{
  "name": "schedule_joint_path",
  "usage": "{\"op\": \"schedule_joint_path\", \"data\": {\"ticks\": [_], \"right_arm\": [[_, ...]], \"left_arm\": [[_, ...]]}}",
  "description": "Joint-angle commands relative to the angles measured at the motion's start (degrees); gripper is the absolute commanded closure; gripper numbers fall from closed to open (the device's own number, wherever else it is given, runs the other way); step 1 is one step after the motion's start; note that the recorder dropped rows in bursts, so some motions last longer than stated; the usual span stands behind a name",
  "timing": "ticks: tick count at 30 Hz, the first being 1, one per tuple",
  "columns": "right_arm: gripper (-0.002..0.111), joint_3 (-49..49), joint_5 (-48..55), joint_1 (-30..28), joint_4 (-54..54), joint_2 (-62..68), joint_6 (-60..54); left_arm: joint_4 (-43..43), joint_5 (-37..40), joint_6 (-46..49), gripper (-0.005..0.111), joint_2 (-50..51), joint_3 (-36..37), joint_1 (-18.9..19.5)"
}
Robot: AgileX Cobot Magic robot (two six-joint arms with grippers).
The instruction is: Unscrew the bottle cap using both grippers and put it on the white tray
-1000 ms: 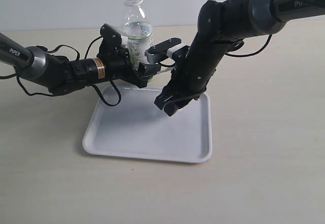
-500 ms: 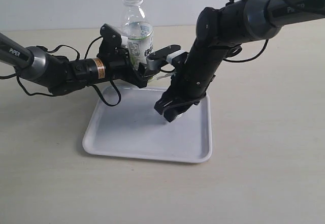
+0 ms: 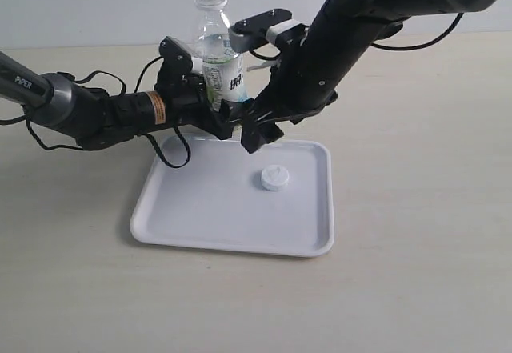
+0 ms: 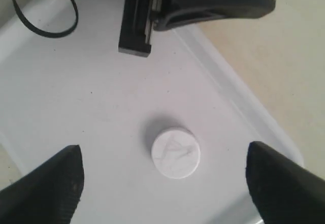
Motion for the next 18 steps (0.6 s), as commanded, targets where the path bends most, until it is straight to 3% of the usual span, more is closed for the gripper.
{"op": "schedule_joint_path", "data": {"ticks": [1, 9, 18], "right_arm": [[0.027, 0.0, 0.5, 0.0, -0.2, -3.0, 0.1], [0.027, 0.0, 2.6, 0.0, -0.2, -6.9, 0.1], [0.029, 0.0, 3.8, 0.0, -0.2, -13.2, 0.1]], "left_arm": [[0.0, -2.7, 0.5, 0.004, -0.5, 0.0, -0.1], [5.4, -2.4, -3.6, 0.002, -0.8, 0.1, 0.8], [28.0, -1.7, -26.0, 0.004, -5.7, 0.1, 6.1]]}}
